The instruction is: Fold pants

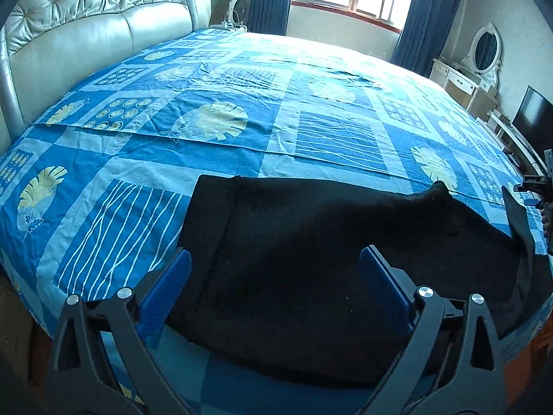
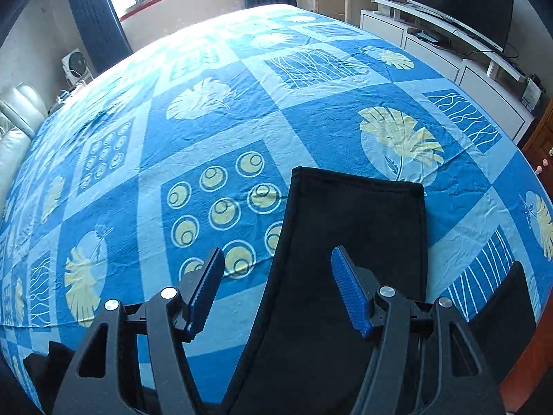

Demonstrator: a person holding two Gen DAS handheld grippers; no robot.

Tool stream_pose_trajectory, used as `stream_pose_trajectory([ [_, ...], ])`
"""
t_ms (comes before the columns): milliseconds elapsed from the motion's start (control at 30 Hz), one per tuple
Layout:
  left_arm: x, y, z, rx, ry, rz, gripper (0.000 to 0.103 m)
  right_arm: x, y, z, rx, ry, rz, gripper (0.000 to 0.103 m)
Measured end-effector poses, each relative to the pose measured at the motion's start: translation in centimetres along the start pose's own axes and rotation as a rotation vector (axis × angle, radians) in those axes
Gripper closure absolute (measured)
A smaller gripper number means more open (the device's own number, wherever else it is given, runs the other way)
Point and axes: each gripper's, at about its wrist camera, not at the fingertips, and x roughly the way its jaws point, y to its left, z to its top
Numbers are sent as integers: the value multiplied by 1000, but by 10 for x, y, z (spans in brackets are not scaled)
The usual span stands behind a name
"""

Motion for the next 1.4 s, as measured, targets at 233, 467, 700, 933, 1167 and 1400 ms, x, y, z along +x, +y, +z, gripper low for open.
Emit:
stream_pose_trajectory([
  [233,17,-6,-4,-8,16,58,3,48,12,6,-72,107,-157,58],
  [467,21,-4,-9,-63,55,30,3,0,-20,-2,-31,4,0,93],
  [700,1,-11,-11,-6,26,69,3,-102,-129,-49,165,-199,247,94],
  [933,-13,-12,-17,-45,44,50,3,-148,-248,-124,371,-298,313,94],
  [1167,-22,-13,-23,-81,62,45,3,-98,-304,-184,555,-169,385,94],
  [1400,-31,-10,-27,-95,63,69,3,-77,-321,-189,667,-188,453,67],
])
